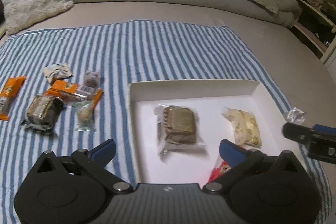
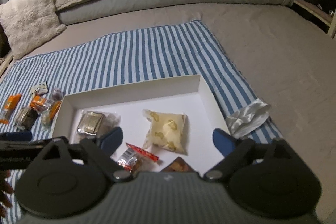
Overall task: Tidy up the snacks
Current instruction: 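Lift both tools away from the box toward the remaining snacks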
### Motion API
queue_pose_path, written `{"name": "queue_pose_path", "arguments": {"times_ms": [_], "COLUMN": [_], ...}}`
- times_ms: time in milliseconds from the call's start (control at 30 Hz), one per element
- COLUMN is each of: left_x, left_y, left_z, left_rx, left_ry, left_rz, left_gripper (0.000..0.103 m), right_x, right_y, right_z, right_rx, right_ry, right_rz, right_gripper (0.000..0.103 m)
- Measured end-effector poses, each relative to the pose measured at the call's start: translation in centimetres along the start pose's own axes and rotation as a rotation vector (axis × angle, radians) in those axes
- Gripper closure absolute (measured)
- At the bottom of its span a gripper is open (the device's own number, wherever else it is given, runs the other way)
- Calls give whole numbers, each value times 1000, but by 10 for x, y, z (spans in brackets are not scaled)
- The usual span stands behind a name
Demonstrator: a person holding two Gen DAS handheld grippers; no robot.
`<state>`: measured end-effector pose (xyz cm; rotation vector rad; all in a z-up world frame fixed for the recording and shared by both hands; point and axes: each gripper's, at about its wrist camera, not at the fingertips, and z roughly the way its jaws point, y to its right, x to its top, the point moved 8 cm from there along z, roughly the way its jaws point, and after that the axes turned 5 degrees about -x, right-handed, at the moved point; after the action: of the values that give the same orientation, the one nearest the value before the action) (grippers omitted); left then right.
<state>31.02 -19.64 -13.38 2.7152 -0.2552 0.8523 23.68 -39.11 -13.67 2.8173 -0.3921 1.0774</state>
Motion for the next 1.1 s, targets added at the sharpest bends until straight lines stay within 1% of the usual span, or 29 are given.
{"name": "queue_pose_path", "arguments": {"times_ms": [33, 67, 200, 367, 567, 800, 1100], "left_x": [0, 0, 0, 1, 2, 0, -6], "left_y": [-4, -6, -19, -41, -74, -120, -175], "left_z": [-2, -3, -11, -19, -29, -43, -63], "left_rx": [9, 14, 32, 57, 98, 150, 206], "left_ry": [1, 3, 17, 25, 41, 53, 70], "left_rz": [-1, -1, -2, -16, -32, -70, -128], "left_gripper": [0, 0, 0, 0, 0, 0, 0], "right_x": [0, 0, 0, 1, 4, 8, 10], "right_y": [0, 1, -2, -8, -22, -64, -130], "right_z": [-2, -3, -4, -3, 4, 11, 12], "right_rx": [-1, -1, 19, -3, 10, 47, 110], "right_ry": [6, 11, 28, 40, 40, 36, 30], "right_rz": [3, 7, 14, 15, 29, -11, -82], "right_gripper": [4, 0, 0, 0, 0, 0, 0]}}
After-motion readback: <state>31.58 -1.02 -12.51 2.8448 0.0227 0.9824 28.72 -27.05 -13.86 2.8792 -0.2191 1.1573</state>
